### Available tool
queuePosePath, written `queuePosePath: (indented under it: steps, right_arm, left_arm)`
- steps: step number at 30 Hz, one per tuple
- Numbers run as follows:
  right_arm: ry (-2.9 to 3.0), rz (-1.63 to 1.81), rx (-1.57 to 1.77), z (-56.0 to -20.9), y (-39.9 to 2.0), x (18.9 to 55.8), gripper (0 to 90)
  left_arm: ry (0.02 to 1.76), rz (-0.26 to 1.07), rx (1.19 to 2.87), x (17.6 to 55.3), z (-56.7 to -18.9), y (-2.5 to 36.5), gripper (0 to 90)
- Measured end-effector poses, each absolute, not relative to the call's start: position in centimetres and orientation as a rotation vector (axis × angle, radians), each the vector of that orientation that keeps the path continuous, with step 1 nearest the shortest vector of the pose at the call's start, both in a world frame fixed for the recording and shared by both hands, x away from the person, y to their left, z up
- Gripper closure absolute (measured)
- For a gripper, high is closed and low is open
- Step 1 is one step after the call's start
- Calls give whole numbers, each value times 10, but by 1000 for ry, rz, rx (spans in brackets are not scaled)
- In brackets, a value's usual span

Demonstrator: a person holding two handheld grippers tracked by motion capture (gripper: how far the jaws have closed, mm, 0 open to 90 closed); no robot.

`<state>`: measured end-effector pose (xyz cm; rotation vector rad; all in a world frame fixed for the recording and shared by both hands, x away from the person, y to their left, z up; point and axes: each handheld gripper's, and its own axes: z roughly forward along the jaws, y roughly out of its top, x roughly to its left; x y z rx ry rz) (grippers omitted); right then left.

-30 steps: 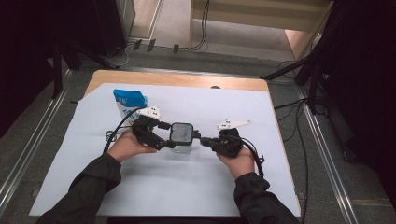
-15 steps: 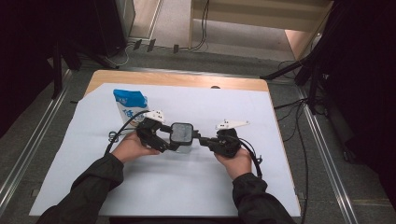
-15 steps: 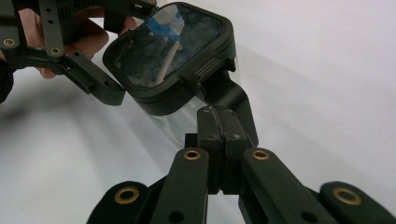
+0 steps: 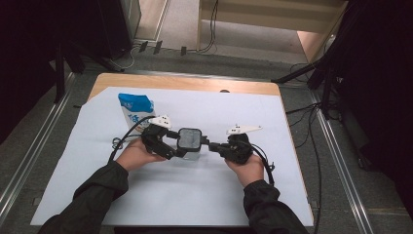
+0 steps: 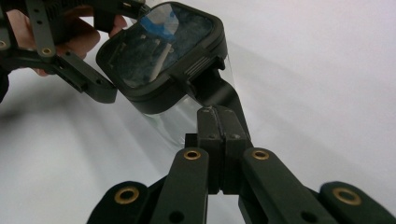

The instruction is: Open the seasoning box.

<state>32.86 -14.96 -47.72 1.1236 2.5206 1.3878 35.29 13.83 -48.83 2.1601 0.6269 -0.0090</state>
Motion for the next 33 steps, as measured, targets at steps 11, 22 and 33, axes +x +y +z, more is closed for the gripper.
queuePosePath:
  steps: [11, 22, 33]
  right_arm:
    - [2522, 1381, 1123, -479, -150, 330, 900]
    - [2547, 1351, 1128, -482, -147, 330, 900]
    - [2560, 1362, 1131, -480, -147, 328, 900]
  left_arm:
    - [616, 8, 2147, 352, -485, 143, 247]
    - [581, -12, 2113, 361, -492, 141, 145]
    - [605, -14, 2128, 359, -490, 141, 164]
